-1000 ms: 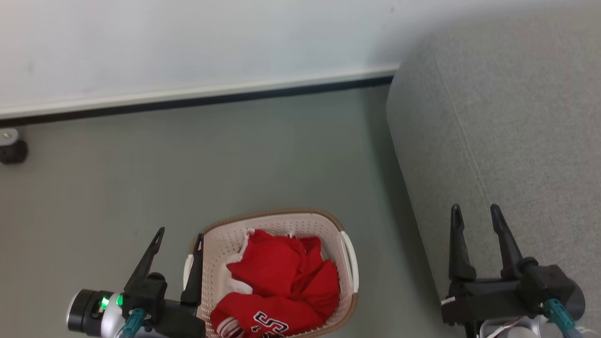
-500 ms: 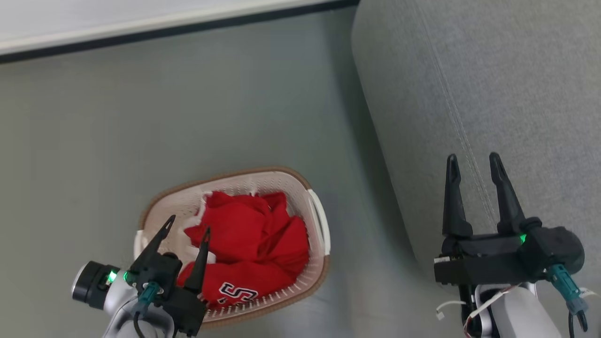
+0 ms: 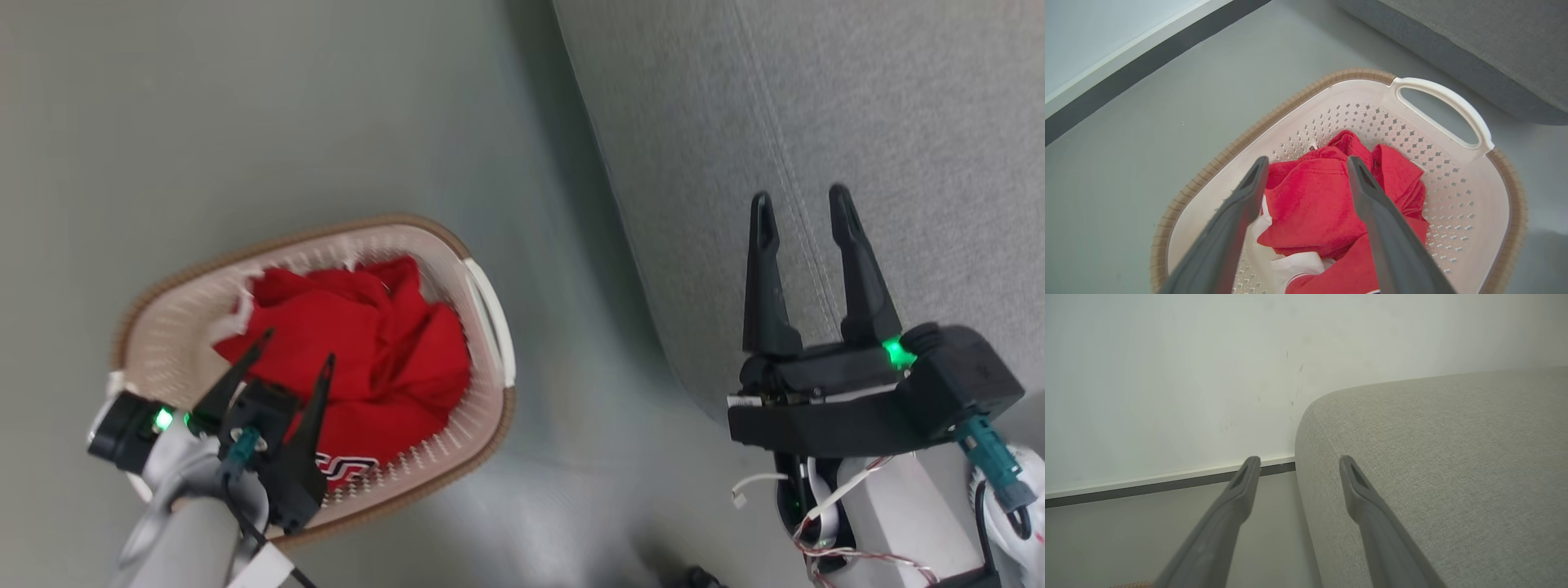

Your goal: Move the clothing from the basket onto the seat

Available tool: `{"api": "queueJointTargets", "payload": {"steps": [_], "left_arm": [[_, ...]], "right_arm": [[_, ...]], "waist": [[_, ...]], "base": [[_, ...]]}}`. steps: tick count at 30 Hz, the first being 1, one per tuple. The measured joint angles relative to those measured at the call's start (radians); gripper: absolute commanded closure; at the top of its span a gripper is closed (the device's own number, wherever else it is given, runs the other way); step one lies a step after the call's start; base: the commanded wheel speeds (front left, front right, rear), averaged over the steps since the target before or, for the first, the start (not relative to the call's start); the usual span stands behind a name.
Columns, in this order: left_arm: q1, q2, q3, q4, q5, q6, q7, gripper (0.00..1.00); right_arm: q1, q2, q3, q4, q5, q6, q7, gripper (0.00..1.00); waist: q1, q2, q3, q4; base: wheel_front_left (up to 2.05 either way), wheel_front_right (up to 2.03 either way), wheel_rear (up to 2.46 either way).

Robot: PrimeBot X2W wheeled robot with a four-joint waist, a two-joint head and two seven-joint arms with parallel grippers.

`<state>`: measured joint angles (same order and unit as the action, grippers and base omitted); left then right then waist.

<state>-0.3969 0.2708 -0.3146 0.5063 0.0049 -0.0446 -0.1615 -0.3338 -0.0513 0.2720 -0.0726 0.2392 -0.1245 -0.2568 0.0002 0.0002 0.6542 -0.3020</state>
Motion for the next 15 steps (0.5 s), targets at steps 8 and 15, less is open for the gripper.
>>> {"api": "queueJointTargets", "payload": {"steps": [8,15], "left_arm": [[-0.079,0.022,-0.007,0.038,0.018,-0.009,0.02,0.0],[-0.116,0.041,-0.003,0.095,0.026,-0.008,0.034,0.0]], "right_arm": [[-0.059,0.0,0.018,-0.033,0.036,0.0,0.0,0.0],[-0.106,0.001,0.033,-0.055,0.065,0.0,0.0,0.0]], "waist": [[0.0,0.0,0.107,-0.043],[0.0,-0.0001,0.197,-0.083]], "base": [[0.0,0.0,0.0],[0.0,0.0,0.0]]}}
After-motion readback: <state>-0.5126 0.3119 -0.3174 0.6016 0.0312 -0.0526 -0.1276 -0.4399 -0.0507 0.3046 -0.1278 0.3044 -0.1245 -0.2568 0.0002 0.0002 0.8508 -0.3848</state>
